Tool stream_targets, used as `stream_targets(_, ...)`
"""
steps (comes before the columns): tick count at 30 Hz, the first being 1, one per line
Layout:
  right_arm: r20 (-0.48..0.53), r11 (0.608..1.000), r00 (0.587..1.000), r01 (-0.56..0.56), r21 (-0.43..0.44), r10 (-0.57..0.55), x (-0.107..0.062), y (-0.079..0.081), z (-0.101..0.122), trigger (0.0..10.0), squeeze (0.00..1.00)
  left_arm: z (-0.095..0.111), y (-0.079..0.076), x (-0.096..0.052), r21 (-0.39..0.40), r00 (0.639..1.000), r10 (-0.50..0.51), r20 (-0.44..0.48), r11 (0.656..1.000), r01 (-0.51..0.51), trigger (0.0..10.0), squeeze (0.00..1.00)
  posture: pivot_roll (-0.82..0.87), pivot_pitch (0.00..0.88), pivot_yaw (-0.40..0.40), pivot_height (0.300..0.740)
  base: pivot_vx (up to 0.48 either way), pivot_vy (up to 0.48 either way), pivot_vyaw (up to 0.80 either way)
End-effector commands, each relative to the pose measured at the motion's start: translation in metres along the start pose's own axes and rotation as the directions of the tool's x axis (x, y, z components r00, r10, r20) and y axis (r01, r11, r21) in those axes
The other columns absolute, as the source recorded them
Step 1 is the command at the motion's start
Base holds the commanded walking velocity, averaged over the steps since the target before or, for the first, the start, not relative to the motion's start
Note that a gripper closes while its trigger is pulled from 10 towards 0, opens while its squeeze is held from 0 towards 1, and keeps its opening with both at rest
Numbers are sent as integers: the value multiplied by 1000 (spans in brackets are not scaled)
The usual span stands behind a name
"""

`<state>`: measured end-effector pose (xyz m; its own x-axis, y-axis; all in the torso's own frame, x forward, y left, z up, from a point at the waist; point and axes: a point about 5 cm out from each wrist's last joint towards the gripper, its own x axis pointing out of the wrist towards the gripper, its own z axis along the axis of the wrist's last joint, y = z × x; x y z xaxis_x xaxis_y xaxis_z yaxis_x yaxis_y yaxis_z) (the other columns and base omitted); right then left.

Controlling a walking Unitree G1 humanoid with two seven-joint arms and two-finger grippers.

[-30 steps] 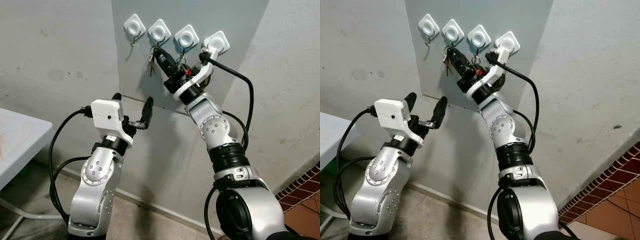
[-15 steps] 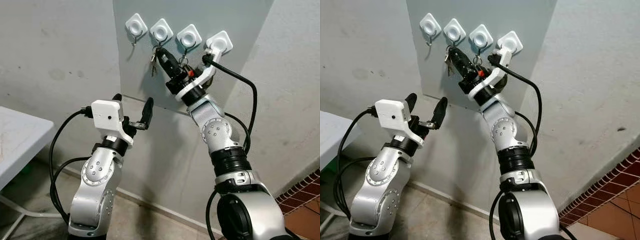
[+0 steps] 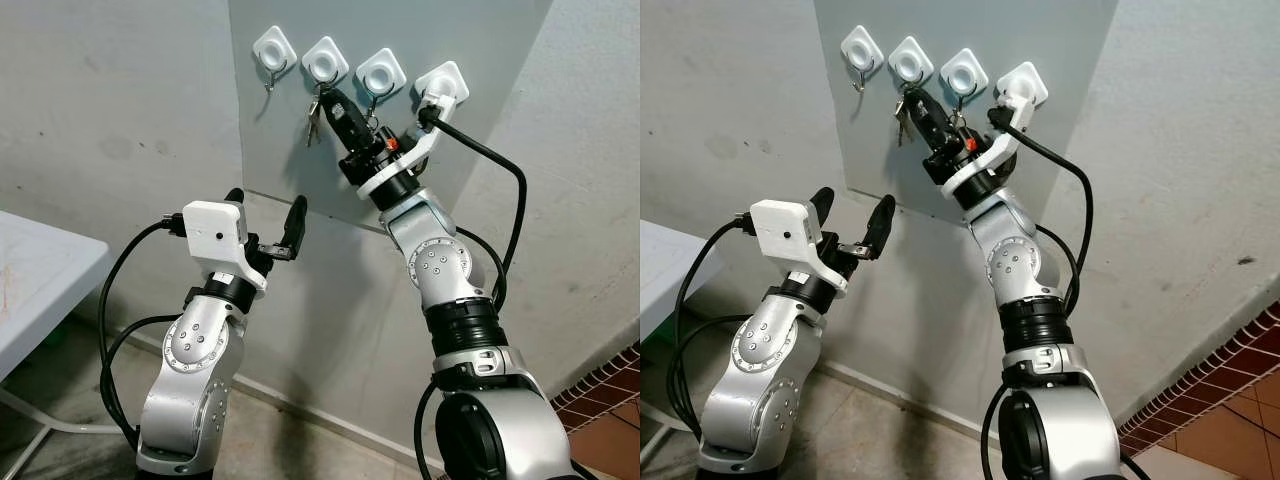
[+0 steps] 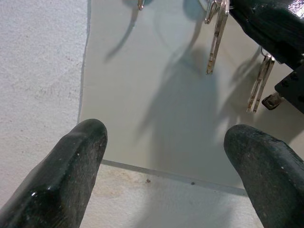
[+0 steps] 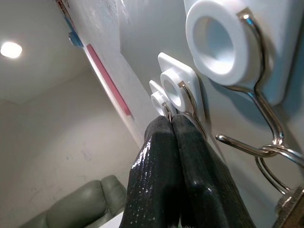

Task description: Hang keys on a hook

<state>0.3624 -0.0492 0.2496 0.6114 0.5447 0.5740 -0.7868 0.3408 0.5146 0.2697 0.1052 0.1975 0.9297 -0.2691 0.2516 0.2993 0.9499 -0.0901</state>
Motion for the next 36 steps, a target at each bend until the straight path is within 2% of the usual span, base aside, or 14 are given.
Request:
stream_targets(1, 17, 995, 1000, 23, 96, -25, -4, 3, -17, 10000, 0, 4, -3, -1, 3, 1000, -1, 7, 1000, 1, 10000, 0, 97, 14, -77, 740, 0, 0, 0)
stream_targets(16, -19, 996, 1000, -1, 92, 3, -3, 8, -23, 10000, 0, 4, -3, -2, 0, 1000, 8, 5, 1000, -8, 10000, 0, 101, 28, -84, 740, 0, 0, 0)
stream_targets(36, -30, 986, 998, 60, 153, -56, 3, 8, -22, 10000, 0, 3, -4, -4, -7, 1000, 12, -2, 1000, -12, 10000, 0, 100, 37, -83, 740, 0, 0, 0)
